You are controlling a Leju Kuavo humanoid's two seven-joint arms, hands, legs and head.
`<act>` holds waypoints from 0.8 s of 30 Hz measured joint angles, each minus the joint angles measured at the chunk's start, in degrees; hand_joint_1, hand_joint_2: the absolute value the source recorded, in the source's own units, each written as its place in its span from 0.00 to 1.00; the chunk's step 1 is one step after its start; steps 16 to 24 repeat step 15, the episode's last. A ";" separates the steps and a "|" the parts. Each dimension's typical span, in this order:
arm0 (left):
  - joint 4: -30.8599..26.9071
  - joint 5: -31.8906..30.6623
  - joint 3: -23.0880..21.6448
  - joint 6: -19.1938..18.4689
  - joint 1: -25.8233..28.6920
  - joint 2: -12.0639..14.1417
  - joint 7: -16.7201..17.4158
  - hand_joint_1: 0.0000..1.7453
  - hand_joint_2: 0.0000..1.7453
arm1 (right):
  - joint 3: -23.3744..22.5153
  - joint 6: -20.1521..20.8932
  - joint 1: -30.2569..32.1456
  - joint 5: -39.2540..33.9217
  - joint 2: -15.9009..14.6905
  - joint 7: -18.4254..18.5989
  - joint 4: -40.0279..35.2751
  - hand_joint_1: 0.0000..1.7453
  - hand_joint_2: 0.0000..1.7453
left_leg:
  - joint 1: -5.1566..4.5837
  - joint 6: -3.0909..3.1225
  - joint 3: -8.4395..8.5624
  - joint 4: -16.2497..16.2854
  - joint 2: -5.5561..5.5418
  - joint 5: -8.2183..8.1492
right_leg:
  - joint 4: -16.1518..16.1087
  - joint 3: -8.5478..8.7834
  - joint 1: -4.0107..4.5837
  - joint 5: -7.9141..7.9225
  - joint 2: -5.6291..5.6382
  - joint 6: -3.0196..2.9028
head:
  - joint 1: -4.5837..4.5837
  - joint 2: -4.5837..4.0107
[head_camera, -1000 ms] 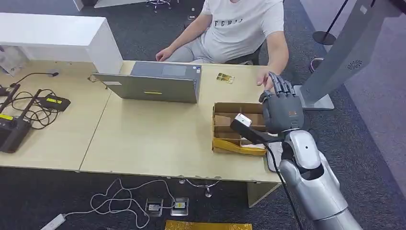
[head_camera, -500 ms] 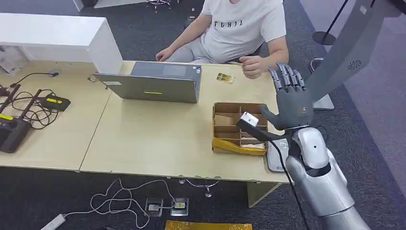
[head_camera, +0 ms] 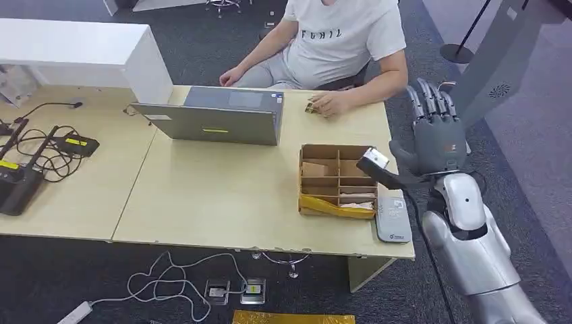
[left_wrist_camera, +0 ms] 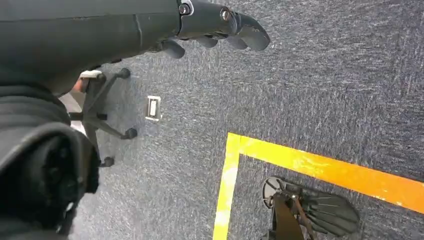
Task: Pass the card to the sensor for recognition and then transmit it.
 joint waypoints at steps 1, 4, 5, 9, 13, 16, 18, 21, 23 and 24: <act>0.00 0.00 0.00 0.02 0.00 0.00 0.00 0.00 0.00 | -0.02 -0.02 -0.01 0.00 -0.11 0.00 0.15 0.00 1.00 | 0.00 0.00 0.00 0.00 0.00 0.00 | 0.00 0.00 0.00 0.00 0.00 0.00 | 0.00 -0.02; 0.00 0.00 0.00 0.02 0.00 0.00 0.00 0.00 0.00 | -0.02 -0.02 -0.03 -0.02 -0.28 -0.04 0.52 0.00 1.00 | 0.00 0.00 0.00 0.00 0.00 0.00 | 0.00 0.01 0.00 0.00 -0.01 0.00 | 0.00 -0.02; 0.00 0.04 0.00 0.07 0.00 0.00 0.00 0.00 0.00 | -0.04 0.00 -0.04 -0.04 -0.28 -0.02 0.63 0.00 1.00 | 0.00 0.00 0.00 0.00 0.00 0.00 | 0.00 0.01 0.00 0.00 -0.01 0.00 | 0.00 0.00; 0.00 0.31 0.00 0.33 0.00 0.00 0.26 0.00 0.00 | -0.13 -3.49 -0.45 -0.43 -0.70 -0.85 1.29 0.00 1.00 | 0.00 0.00 -0.02 0.00 0.00 0.00 | 0.00 0.00 0.00 0.00 -0.01 0.00 | 0.00 -0.02; 0.00 0.37 0.00 0.35 -0.02 0.00 0.50 0.00 0.00 | -0.83 -8.07 -3.00 -2.06 -1.49 -2.67 3.98 0.00 1.00 | -0.01 0.00 0.00 0.01 0.01 0.00 | -0.01 -0.01 -0.01 0.00 0.00 0.00 | 0.00 -0.02; 0.00 0.46 0.00 0.35 0.00 -0.02 0.50 0.00 0.00 | -1.86 -13.04 -4.02 -5.19 -2.47 -6.26 6.59 0.00 1.00 | -0.01 0.00 -0.02 0.01 -0.06 0.00 | -0.01 0.00 -0.01 0.00 -0.07 0.00 | 0.00 -0.02; 0.00 0.46 0.00 0.35 0.00 -0.02 0.50 0.00 0.00 | -1.86 -13.04 -4.02 -5.19 -2.47 -6.26 6.59 0.00 1.00 | -0.01 0.00 -0.02 0.01 -0.06 0.00 | -0.01 0.00 -0.01 0.00 -0.07 0.00 | 0.00 -0.02; 0.00 0.46 0.00 0.35 0.00 -0.02 0.50 0.00 0.00 | -1.86 -13.04 -4.02 -5.19 -2.47 -6.26 6.59 0.00 1.00 | -0.01 0.00 -0.02 0.01 -0.06 0.00 | -0.01 0.00 -0.01 0.00 -0.07 0.00 | 0.00 -0.02; 0.00 0.46 0.00 0.35 0.00 -0.02 0.50 0.00 0.00 | -1.86 -13.04 -4.02 -5.19 -2.47 -6.26 6.59 0.00 1.00 | -0.01 0.00 -0.02 0.01 -0.06 0.00 | -0.01 0.00 -0.01 0.00 -0.07 0.00 | 0.00 -0.02; 0.00 0.46 0.00 0.35 0.00 -0.02 0.50 0.00 0.00 | -1.86 -13.04 -4.02 -5.19 -2.47 -6.26 6.59 0.00 1.00 | -0.01 0.00 -0.02 0.01 -0.06 0.00 | -0.01 0.00 -0.01 0.00 -0.07 0.00 | 0.00 -0.02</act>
